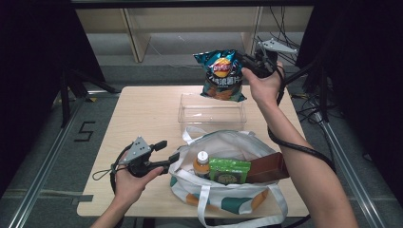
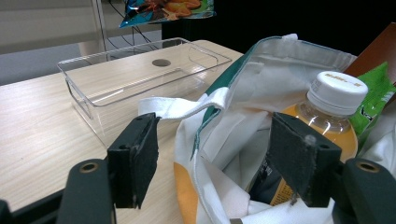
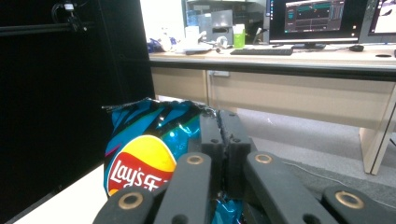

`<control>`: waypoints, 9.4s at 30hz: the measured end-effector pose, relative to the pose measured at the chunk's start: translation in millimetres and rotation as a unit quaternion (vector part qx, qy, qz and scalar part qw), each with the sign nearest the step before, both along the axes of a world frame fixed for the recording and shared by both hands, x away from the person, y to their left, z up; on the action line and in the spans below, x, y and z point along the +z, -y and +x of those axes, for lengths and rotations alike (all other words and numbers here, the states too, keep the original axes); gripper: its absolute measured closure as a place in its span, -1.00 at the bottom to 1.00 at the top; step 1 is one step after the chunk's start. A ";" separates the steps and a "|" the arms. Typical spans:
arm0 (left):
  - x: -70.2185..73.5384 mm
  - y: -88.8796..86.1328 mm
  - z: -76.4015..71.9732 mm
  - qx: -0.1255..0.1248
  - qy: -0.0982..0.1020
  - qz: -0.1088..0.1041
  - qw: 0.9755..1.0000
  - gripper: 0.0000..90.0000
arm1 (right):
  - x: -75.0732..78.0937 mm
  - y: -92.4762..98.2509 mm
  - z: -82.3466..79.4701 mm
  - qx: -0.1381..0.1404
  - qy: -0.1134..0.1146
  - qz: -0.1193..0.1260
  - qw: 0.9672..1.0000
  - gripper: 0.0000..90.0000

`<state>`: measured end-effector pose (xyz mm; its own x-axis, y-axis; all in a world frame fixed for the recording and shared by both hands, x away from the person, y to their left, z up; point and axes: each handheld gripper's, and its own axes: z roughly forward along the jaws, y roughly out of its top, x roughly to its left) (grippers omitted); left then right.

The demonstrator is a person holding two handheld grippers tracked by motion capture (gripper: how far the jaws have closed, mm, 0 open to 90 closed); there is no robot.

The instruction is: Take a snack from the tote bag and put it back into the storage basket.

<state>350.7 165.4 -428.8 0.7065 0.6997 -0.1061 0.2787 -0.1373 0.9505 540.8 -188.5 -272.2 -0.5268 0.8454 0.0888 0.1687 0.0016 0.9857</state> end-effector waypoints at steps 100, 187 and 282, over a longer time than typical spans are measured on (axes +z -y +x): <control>-0.8 2.2 -0.5 -0.005 0.000 -0.002 1.000 -0.27 | -50.7 -12.8 45.2 -0.012 -0.095 -0.033 0.995 0.98; -1.5 1.4 -0.3 -0.006 0.001 -0.002 1.000 -0.26 | -77.8 -22.9 65.9 0.013 -0.107 -0.079 0.991 0.92; 2.4 10.2 4.9 -0.021 0.012 0.004 1.000 -0.27 | -87.2 137.5 -179.8 0.145 -0.141 -0.094 0.975 -0.24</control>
